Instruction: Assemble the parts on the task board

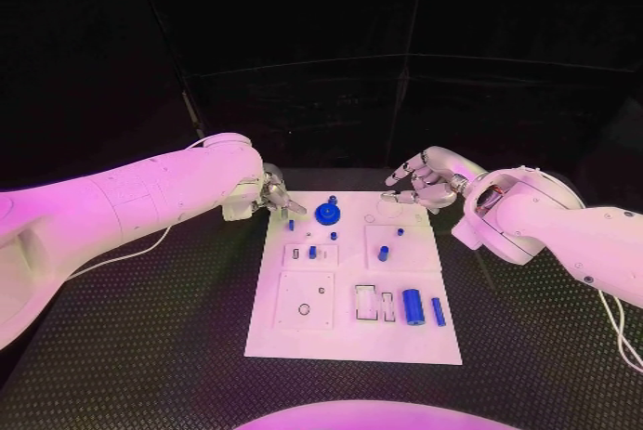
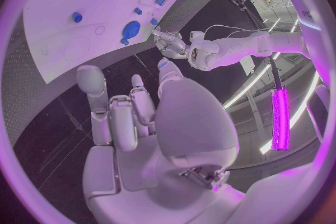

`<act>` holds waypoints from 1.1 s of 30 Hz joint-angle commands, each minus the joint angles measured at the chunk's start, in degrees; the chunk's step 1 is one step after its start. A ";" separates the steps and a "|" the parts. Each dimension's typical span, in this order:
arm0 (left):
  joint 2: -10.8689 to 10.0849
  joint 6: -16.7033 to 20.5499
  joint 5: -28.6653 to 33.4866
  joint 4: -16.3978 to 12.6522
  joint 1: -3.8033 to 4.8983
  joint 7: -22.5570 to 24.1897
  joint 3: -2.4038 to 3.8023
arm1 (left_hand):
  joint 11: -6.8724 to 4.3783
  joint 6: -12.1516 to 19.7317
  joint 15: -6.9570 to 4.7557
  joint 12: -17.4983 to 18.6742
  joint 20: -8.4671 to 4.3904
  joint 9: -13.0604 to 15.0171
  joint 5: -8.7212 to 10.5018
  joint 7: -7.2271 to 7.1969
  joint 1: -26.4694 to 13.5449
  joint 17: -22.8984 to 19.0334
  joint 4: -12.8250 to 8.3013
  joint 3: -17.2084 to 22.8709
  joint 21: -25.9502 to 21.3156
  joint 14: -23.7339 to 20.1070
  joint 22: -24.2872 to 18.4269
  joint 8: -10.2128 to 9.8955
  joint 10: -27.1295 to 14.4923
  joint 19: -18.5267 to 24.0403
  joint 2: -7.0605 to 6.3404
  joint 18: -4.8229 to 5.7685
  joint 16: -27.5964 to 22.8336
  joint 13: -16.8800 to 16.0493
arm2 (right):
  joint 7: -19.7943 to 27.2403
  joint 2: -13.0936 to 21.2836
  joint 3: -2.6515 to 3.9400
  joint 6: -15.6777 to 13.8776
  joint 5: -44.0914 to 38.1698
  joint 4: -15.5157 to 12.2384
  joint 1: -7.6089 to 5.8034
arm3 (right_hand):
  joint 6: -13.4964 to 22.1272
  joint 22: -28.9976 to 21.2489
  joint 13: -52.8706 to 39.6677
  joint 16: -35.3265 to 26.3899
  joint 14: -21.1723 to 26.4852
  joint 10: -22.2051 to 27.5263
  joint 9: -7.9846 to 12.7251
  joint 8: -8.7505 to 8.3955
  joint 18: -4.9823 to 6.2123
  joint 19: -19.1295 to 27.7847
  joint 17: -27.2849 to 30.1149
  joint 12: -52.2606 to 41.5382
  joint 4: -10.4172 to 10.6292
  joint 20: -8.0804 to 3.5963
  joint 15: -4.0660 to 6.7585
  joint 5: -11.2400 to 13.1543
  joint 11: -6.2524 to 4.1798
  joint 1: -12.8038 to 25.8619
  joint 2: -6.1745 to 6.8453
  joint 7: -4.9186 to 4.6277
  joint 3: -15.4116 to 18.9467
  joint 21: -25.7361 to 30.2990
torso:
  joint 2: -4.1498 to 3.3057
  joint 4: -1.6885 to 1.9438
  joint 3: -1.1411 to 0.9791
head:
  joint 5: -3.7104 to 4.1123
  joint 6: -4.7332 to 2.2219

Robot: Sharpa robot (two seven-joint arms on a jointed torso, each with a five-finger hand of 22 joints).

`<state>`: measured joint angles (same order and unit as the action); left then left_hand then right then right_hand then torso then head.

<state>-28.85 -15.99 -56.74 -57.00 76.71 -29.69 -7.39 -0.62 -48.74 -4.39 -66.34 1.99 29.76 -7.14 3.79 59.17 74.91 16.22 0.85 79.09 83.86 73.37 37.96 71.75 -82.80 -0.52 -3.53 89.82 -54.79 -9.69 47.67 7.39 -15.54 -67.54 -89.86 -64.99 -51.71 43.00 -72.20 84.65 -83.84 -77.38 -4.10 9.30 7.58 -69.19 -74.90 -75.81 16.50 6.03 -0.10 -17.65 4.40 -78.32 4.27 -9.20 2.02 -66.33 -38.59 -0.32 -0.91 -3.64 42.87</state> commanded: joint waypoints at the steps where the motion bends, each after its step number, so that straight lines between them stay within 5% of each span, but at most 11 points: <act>1: 0.45 -2.62 -0.48 0.39 -0.10 0.40 -0.13 | 0.21 -0.51 0.42 -0.24 0.31 -0.09 0.22 -0.08 0.81 15.09 0.01 -0.32 0.25 6.14 0.14 -0.39 -0.27 -0.09 0.03 -0.06 0.18 0.01 | 0.51 -0.14 0.03 -0.29 0.11 -0.20 -0.10 | 0.46 -0.07 0.06 -0.23 -3.72 0.16 0.07 0.23 0.66 0.11 -4.24 0.38 -0.14 -0.25 0.37 -0.22 -0.22 0.09 -0.32 0.05 0.37 0.32 | -0.01 0.10 -0.02 | 0.00 0.02; 18: 1.13 -3.19 -0.61 1.54 -0.75 0.31 -0.42 | 0.23 -0.65 0.44 -0.33 0.34 -0.50 0.21 -0.05 1.98 15.09 -0.18 -0.67 0.25 6.14 0.19 -0.58 -0.30 -0.10 0.74 -0.05 0.18 0.06 | 0.41 -0.04 0.03 -0.24 0.11 -0.23 -0.10 | 0.46 -0.07 0.06 -0.23 -3.72 0.16 0.07 0.24 0.66 0.11 -4.25 0.37 -0.16 -0.25 0.37 -0.25 -0.23 0.05 -0.35 0.06 0.38 0.32 | -0.02 0.05 0.05 | -0.19 0.11; 33: 1.43 -2.74 -1.51 1.57 -0.87 0.20 -0.42 | 0.22 -1.05 0.45 -0.55 0.37 -1.25 0.12 -0.06 4.93 15.09 -1.04 -0.88 0.22 6.14 0.27 -0.75 -0.29 -0.11 2.66 -0.05 0.18 0.11 | 0.39 -0.10 0.03 -0.20 0.11 -0.09 -0.10 | 0.44 -0.07 0.04 -0.24 -3.72 0.14 0.06 0.29 0.65 0.08 -4.24 0.35 -0.22 -0.25 0.38 -0.35 -0.23 -0.15 -0.52 0.07 0.41 0.34 | -0.01 0.09 0.04 | -0.28 0.32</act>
<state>-27.54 -18.42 -57.61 -55.35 75.76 -29.70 -7.84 -0.62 -49.37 -4.18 -66.57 1.96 28.57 -7.15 3.58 63.64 74.91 15.46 0.00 79.09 84.07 73.60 37.51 71.75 -82.77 2.24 -3.54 89.82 -54.76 -9.68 47.62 7.39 -15.53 -67.53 -89.87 -65.00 -51.71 42.92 -72.21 84.65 -83.84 -77.38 -4.11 9.30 7.58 -69.19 -74.94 -75.81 16.34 6.03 -0.10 -17.65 4.40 -78.33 4.27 -9.20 2.18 -66.33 -38.62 -0.23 -0.87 -3.87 43.17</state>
